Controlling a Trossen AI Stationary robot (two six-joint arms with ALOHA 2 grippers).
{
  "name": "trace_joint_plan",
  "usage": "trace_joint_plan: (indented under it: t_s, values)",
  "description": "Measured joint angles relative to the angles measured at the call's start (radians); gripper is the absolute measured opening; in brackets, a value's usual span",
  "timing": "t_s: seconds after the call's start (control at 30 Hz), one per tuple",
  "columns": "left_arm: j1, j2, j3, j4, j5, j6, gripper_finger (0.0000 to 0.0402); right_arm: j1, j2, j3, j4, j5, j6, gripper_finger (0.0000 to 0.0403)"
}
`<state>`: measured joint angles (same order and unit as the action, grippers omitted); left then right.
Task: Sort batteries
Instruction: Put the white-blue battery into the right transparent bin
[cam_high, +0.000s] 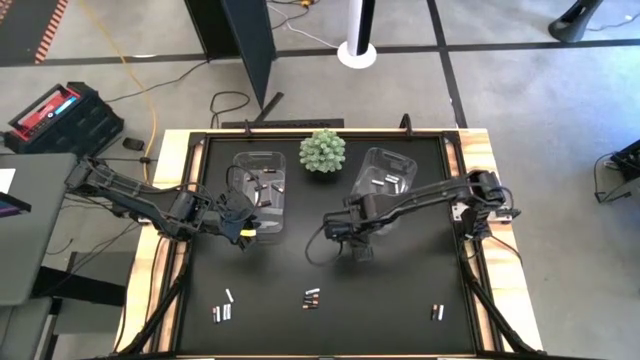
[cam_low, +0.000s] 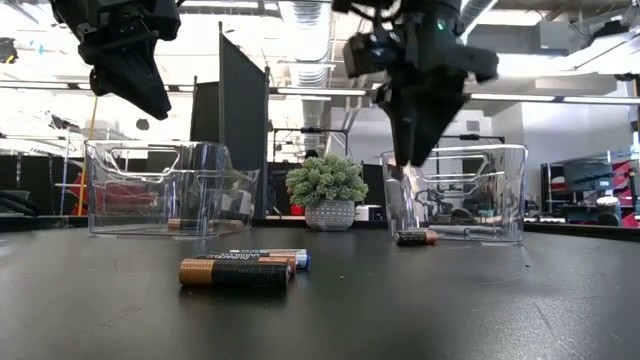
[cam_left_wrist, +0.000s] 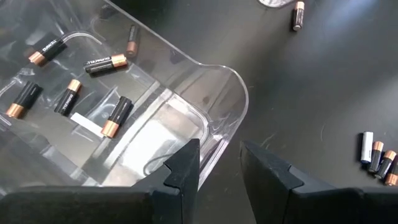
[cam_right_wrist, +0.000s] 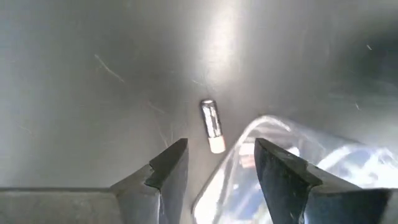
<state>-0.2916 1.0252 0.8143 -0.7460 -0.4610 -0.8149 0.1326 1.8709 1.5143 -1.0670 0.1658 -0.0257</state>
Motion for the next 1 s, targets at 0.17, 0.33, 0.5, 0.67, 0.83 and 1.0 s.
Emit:
trace_joint_plan:
  t_s: [0.17,0.33,0.5,0.67,0.83,1.0]
  values:
    - [0.000,0.000,0.000,0.000,0.000,-0.013,0.0112,-0.005,-0.001,0.091,-0.129,0.000,0.152,0.0200]
    - [0.000,0.000,0.000,0.000,0.000,-0.013,0.0112,0.018,-0.070,0.092,-0.188,0.001,0.307,0.0200]
    - [0.000,0.000,0.000,-0.001,0.001,-0.013,0.0112,0.098,-0.225,0.030,-0.183,0.050,0.526,0.0200]
    - [0.000,0.000,0.000,-0.001,0.001,-0.013,0.0112,0.256,-0.388,-0.066,-0.133,0.179,0.898,0.0201]
    - [0.000,0.000,0.000,0.000,0.001,0.018,0.0112,0.445,-0.469,-0.207,0.013,0.339,1.231,0.0201]
    - [0.000,0.000,0.000,0.000,0.001,0.066,0.0112,0.592,-0.431,-0.341,0.147,0.495,1.438,0.0201]
